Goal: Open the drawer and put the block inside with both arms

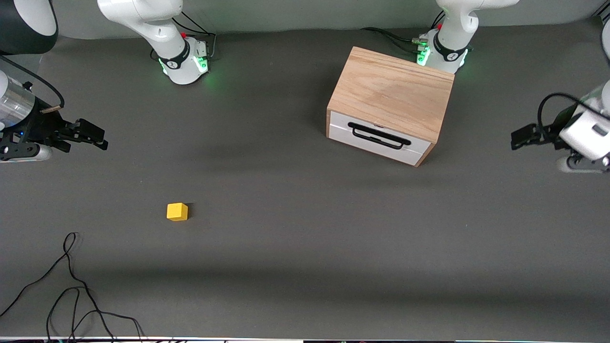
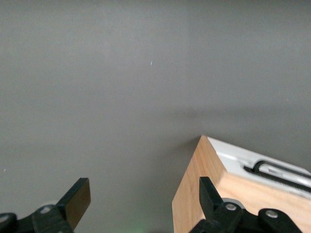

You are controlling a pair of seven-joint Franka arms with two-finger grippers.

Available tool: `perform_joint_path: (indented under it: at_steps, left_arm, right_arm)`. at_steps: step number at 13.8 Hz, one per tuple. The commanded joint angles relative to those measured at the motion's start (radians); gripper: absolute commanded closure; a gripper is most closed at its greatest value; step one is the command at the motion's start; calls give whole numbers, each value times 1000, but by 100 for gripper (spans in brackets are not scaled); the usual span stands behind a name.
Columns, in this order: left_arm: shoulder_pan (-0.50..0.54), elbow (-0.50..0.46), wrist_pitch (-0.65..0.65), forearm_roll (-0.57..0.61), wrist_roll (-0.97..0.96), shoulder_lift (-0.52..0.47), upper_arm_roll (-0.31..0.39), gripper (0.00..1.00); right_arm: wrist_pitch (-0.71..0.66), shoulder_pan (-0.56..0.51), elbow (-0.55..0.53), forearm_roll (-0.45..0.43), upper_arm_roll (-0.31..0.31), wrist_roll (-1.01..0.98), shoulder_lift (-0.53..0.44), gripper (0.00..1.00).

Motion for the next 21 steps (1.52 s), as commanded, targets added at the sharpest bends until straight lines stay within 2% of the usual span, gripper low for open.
perform_joint_path:
  at_steps: [1,4,8,10,12,15,18,19,21]
  left_arm:
    - [-6,103,-5,6,10,55,8,0]
    - [-24,115,-65,-6,-86,48,-3,0]
    - [-124,107,-80,-15,-875,49,-157,0]
    - [-197,106,-60,-17,-1110,54,-196,0]
    - [-280,92,-42,-15,-1274,57,-196,0]
    - [-376,38,-2,-5,-1361,51,-196,0]
    - [-377,-20,16,-9,-1366,43,-198,0]
    - [-377,-55,36,-17,-1369,29,-198,0]
    - [-379,-191,105,-49,-1431,-27,-201,0]
  right_arm:
    - [5,-12,14,-13,14,7,24,0]
    - [25,-7,8,-13,14,7,43,0]
    - [75,-4,-1,-14,14,5,83,0]
    - [89,-2,-7,-14,14,5,95,0]
    - [123,-2,-32,-14,14,5,97,0]
    - [161,13,-52,-14,14,5,104,0]
    - [189,19,-52,-14,14,4,130,0]
    - [199,21,-52,-14,14,4,143,0]
    - [241,21,-66,-14,15,4,161,0]
